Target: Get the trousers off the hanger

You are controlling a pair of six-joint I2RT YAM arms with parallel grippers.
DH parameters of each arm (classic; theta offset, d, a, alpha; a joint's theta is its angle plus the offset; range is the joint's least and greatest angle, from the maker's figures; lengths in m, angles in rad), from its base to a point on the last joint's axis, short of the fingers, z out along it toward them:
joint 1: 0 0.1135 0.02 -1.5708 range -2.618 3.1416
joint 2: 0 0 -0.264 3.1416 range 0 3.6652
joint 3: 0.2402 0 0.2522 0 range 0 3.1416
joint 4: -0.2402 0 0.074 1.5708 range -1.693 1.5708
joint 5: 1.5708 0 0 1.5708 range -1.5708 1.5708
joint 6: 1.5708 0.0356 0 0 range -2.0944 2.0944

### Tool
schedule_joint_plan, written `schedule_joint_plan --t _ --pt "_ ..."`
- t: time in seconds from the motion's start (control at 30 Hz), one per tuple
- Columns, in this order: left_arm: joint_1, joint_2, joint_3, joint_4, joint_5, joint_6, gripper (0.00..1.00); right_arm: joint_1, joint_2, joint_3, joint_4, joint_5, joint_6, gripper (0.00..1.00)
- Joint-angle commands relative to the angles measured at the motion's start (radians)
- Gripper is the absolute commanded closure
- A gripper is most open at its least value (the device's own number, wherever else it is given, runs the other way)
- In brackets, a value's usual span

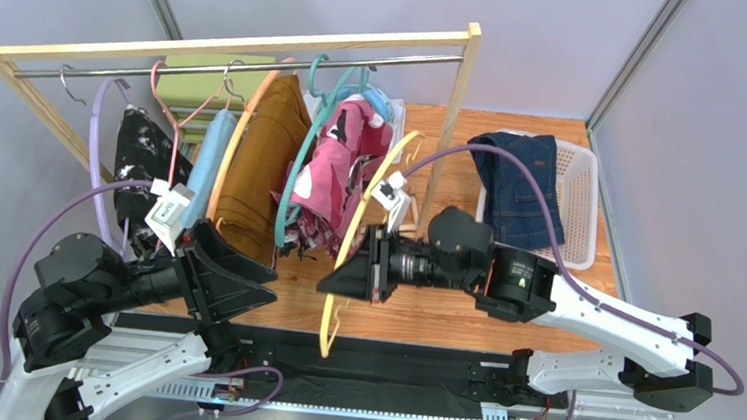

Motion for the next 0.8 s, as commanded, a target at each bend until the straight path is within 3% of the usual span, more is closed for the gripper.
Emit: schedule_joint_plan --t 0.0,0.03,0.13,0.33,0.5,0.77 --pt "-0.002 0.046 0.015 -0.02 0.025 0.104 0.39 -0.122 0.03 0.139 0.081 -0.153 0.006 1.0" --pt "-0.002 0.055 0.024 -0.02 0.02 0.114 0.44 -0.145 0.056 0.157 0.083 -0.168 0.011 1.0" --pt "-0.002 0.101 0.061 -0.019 -0.001 0.153 0.44 -0.22 0.099 0.242 0.089 -0.224 0.041 1.0" --pt "-0.001 0.181 0.181 -0.013 -0.069 0.257 0.29 -0.308 0.208 0.374 0.098 -0.276 0.068 1.0" --pt "-0.001 0.245 0.236 0.007 -0.11 0.347 0.27 -0.342 0.278 0.435 0.101 -0.274 0.039 1.0" --pt "-0.002 0.265 0.218 0.064 -0.163 0.426 0.27 -0.357 0.318 0.504 0.003 -0.273 -0.17 1.0"
